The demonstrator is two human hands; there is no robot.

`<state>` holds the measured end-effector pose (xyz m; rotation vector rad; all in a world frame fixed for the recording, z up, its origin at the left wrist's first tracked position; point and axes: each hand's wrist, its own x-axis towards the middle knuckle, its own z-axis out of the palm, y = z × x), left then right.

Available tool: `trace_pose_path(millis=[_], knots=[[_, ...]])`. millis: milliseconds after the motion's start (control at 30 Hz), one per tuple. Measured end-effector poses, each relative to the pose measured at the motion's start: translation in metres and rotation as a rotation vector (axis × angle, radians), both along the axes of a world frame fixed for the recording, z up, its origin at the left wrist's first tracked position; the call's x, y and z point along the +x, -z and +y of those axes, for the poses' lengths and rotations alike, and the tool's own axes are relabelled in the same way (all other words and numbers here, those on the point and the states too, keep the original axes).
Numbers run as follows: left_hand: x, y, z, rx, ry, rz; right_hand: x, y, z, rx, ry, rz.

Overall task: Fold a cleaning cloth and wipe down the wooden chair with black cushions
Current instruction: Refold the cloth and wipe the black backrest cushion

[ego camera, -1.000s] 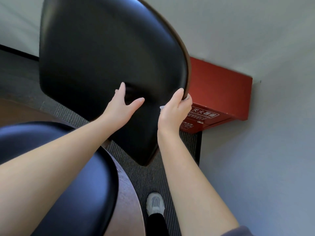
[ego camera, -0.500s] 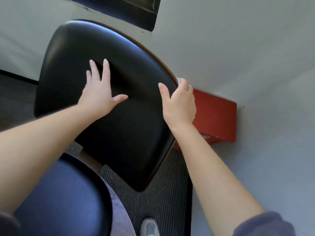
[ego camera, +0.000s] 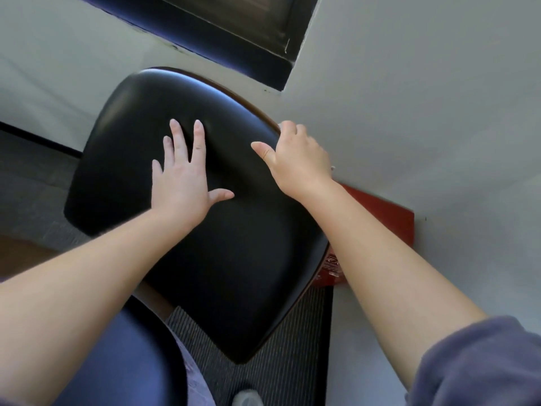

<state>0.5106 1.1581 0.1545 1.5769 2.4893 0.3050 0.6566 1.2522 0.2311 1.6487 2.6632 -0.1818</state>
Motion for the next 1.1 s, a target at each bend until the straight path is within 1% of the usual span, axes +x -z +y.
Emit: trace_pose_path(millis=[267,433,567,733,800,867,967,1100], knots=[[-0.008,0.004,-0.011,-0.012,0.056,0.023,-0.031,0.0,0.03,-0.026,-0.21,0.026],[-0.014,0.008,-0.016,0.007,0.079,-0.034,-0.065,-0.001,0.055,-0.076,-0.411,0.036],[-0.012,0.013,-0.016,0.045,0.059,-0.099,-0.095,-0.001,0.072,-0.121,-0.546,0.007],[-0.024,0.022,-0.023,0.087,0.117,-0.125,-0.147,0.0,0.08,-0.099,-0.648,-0.101],[-0.034,0.026,-0.028,0.085,0.173,-0.069,-0.168,0.001,0.082,-0.093,-0.708,-0.136],[-0.042,0.033,-0.036,0.05,0.186,-0.027,-0.187,0.001,0.084,-0.088,-0.779,-0.181],[-0.045,0.048,-0.047,-0.01,0.113,-0.094,-0.212,0.002,0.085,-0.085,-0.857,-0.268],[-0.046,0.067,-0.06,-0.055,0.027,-0.213,-0.237,0.005,0.082,-0.028,-0.975,-0.391]])
